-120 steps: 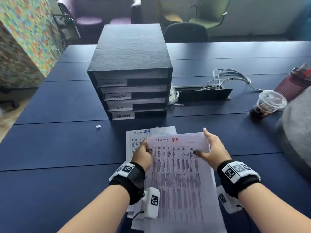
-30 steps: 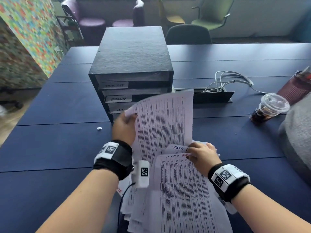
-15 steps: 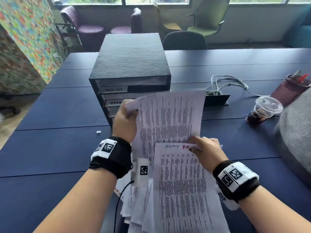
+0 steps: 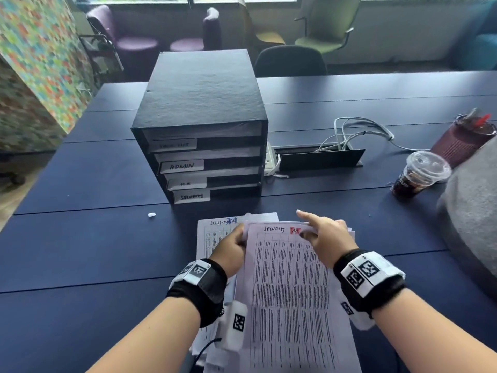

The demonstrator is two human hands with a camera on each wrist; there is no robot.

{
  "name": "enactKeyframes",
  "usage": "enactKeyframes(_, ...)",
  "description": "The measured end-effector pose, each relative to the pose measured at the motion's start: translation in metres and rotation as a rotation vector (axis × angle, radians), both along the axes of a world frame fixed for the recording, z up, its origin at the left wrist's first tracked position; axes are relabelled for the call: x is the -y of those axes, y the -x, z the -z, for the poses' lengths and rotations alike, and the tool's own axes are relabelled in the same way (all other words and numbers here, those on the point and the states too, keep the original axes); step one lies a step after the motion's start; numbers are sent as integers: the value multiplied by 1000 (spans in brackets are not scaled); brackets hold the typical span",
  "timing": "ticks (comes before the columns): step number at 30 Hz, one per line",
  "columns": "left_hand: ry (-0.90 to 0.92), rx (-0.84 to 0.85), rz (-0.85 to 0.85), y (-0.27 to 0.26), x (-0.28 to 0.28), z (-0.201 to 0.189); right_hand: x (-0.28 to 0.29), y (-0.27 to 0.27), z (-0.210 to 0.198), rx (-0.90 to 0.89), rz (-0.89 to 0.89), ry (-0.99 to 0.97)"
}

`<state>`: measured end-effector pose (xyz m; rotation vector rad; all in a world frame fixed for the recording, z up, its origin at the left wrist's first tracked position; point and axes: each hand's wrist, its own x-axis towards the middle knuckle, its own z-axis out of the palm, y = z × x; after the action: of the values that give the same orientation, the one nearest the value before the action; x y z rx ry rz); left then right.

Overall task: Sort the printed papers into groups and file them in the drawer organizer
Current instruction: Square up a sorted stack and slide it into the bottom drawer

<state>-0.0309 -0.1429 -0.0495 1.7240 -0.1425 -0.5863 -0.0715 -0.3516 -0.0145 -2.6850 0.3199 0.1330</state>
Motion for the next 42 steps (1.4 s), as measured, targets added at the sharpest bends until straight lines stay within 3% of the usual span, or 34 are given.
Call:
enactKeyframes(5,-55,-93,87,1,-6,17,-3,2,26,-5,11,-5)
enactKeyframes(8,-195,-99,153,-4,-10,27,-3,7,45,49,82,64)
enactKeyframes(12,-346,17,-118,-17,-13,27,3,6,59,54,23,56)
enactKeyframes(18,-143,-181,-292,-28,-9,31,5,10,57,-81,-128,6)
enactKeyframes(22,-89,-149,-339,-33,-8,33,7,10,68,-40,-125,-39)
enactKeyframes(34,-187,-235,167,-10,0,32,4,3,77,-76,-255,-111)
enactKeyframes(36,-308,-111,98,-14,-4,40,4,5,79,-39,-237,-131)
enactKeyframes(39,-430,93,-218,-24,-14,50,4,5,78,48,-232,-154)
enactKeyframes(42,-437,51,-310,-30,-22,50,1,7,76,66,-258,-161)
